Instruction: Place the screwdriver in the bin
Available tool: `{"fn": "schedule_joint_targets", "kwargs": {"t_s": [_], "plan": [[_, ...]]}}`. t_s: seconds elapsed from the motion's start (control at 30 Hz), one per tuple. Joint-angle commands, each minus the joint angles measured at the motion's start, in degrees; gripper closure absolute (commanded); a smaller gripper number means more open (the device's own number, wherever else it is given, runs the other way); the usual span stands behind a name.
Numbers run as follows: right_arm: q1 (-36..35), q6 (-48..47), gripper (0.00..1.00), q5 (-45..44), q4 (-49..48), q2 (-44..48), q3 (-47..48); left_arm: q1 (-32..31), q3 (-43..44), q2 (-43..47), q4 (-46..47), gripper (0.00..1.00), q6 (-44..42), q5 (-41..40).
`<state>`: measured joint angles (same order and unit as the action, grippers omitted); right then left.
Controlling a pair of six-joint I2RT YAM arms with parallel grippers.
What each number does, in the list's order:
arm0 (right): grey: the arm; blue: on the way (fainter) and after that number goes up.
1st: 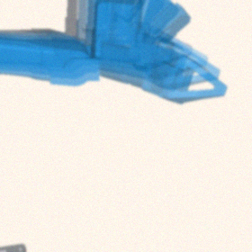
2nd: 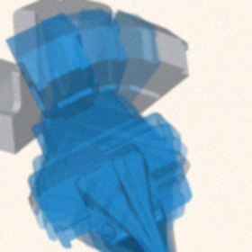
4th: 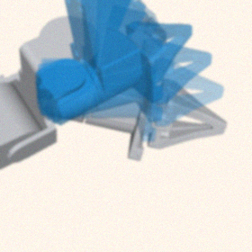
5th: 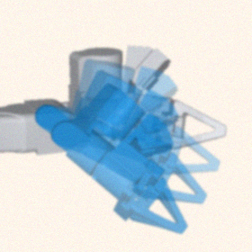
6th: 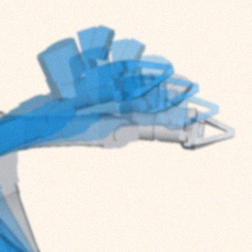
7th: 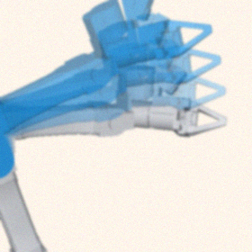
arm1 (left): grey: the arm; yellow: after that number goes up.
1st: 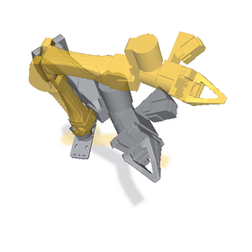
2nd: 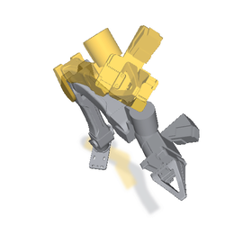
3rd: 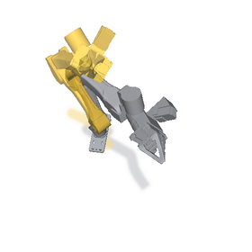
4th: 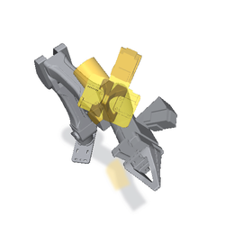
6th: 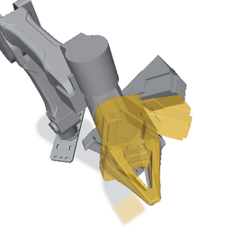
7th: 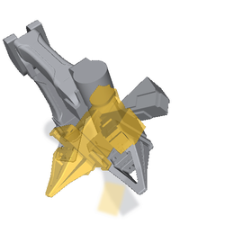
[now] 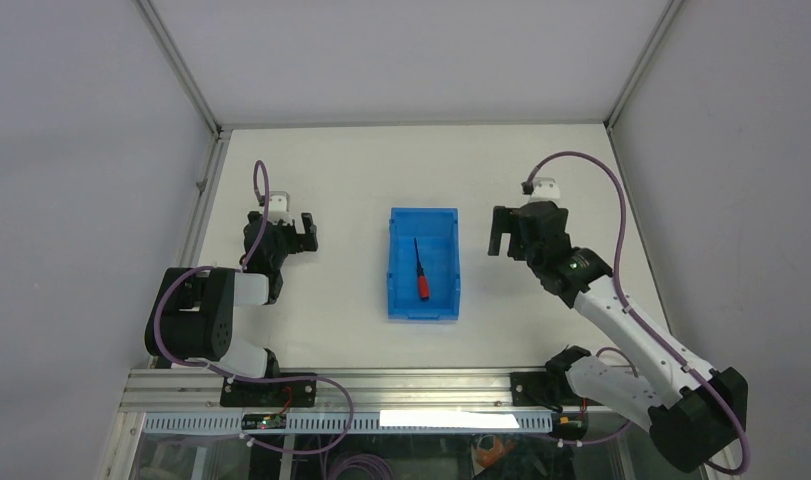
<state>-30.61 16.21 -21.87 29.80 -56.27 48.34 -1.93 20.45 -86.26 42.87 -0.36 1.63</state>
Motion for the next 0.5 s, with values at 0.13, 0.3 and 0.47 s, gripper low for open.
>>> {"fn": "schedule_joint_targets", "kwargs": {"t_s": [0.13, 0.3, 0.47], "plan": [[2.22, 2.78, 0.01, -3.26, -17.19, 7.69, -15.33, -0.61, 1.26, -0.05, 3.72, 0.01, 0.89, 0.92], [2.18, 2.13, 0.01, -2.60, -18.06, 8.76, -18.40, -0.59, 1.26, -0.04, 3.72, 0.01, 0.89, 0.92], [2.22, 1.07, 0.01, -1.85, -19.42, 9.97, -19.53, -0.61, 1.26, -0.05, 3.71, 0.01, 0.89, 0.86]]}}
